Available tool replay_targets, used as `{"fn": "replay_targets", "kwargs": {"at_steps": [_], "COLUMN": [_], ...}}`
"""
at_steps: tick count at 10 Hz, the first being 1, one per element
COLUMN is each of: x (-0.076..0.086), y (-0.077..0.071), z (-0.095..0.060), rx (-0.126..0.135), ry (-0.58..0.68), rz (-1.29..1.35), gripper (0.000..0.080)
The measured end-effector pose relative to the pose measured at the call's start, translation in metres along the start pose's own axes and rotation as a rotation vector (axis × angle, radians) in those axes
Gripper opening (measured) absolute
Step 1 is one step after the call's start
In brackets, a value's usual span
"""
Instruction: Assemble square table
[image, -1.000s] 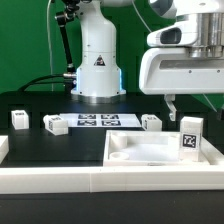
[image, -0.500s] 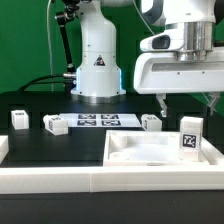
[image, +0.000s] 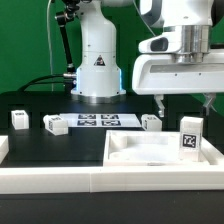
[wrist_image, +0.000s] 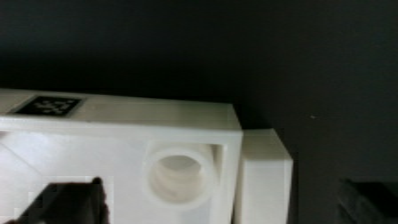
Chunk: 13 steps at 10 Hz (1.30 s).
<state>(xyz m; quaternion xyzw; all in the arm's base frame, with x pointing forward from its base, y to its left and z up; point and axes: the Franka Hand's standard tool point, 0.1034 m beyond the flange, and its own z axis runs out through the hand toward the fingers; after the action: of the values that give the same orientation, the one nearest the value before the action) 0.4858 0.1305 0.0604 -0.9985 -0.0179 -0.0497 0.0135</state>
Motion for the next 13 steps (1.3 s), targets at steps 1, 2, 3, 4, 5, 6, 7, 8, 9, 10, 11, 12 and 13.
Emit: {"fn": "replay_targets", "kwargs": {"at_steps": [1,2,3,4,5,6,7,8,9,10,11,12,13], "x": [-0.012,-0.021,-0.032,-0.038,-0.044,-0.052,-0.056,-0.062,-0.067,-0.068,-0.068,-0.069,-0.070], "y": [0.003,0.005,0.008,0.009,0.008,0.008,0.008,0.010,0.016,0.020,0.020,0.020,0.019], "z": [0.000,0.001,0.005,0.007,0.008,0.009,0.010,0.011,0.013,0.014,0.014,0.015,0.015], "rx": [-0.001,-0.002,-0.003,-0.005,-0.005,-0.006,-0.007,-0.008,-0.011,-0.011,-0.011,-0.012,-0.012], "ry": [0.001,0.007,0.012,0.005,0.000,-0.008,-0.012,-0.014,-0.020,-0.022,-0.022,-0.030,-0.056], "rz": [-0.039,-0.075,-0.101,-0.116,-0.120,-0.125,-0.127,-0.153,-0.191,-0.216,-0.211,-0.212,-0.212], "gripper": [0.0649,0.0649,0.0649,0.0649,0.0649,0.0649,0.0649,0.0649,0.0649,0.0649,0.0649,0.0649,0.0649]}}
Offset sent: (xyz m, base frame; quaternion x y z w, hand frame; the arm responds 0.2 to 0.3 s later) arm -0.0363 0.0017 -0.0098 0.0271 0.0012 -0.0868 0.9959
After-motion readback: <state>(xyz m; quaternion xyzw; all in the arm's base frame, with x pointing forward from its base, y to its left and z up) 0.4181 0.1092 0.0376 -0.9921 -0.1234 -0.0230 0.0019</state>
